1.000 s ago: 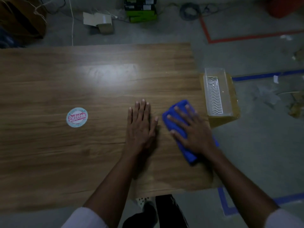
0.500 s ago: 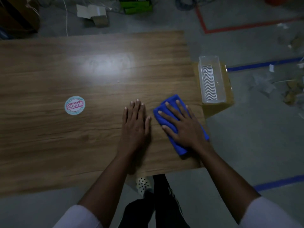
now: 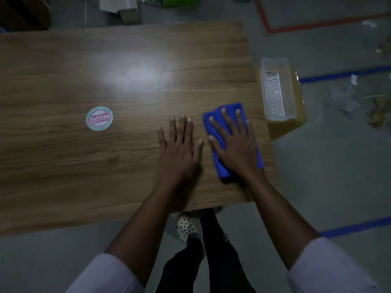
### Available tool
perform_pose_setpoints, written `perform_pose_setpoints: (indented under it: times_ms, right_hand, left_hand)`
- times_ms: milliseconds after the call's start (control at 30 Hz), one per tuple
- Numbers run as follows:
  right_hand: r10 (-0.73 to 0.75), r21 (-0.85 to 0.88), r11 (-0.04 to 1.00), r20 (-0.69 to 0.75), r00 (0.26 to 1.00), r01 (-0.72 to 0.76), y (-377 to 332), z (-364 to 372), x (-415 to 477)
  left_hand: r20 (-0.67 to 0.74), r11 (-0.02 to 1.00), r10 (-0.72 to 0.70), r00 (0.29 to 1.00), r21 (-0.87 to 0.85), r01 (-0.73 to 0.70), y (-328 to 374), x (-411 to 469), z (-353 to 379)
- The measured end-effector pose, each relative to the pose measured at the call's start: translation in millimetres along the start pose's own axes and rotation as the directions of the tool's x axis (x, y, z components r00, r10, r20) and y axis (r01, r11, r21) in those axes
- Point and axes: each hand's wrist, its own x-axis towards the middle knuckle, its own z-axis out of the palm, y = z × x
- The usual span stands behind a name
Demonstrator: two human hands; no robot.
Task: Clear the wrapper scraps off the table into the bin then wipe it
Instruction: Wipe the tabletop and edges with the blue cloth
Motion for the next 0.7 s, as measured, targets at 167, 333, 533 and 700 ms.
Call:
perform_pose_setpoints:
  times_ms: [167, 333, 533, 700]
  right_hand:
    - [-0.265, 0.09, 0.959, -0.071, 0.962, 0.27, 43, -3, -12]
    - [0.348, 0.062, 0.937, -0.116, 0.93, -0.343, 34, 4, 34]
    - [0.037, -0.025, 0.999, -0.09, 0.995, -0.039, -17, 15, -4]
    - [-0.458, 0.041, 0.888, -0.023, 0.889, 0.458, 31, 0, -39]
  left_hand:
    - [-0.05, 0.999, 0.037, 0.998, 0.018, -0.036, -2, -19, 3]
    - [-0.118, 1.0, 0.002, 0.993, -0.015, -0.004, 4, -16, 9]
    - [-0.1, 1.0, -0.002, 0.995, 0.013, 0.003, -1, -18, 11]
    - [-0.088, 0.999, -0.025, 0.996, 0.024, 0.027, 9, -37, 13]
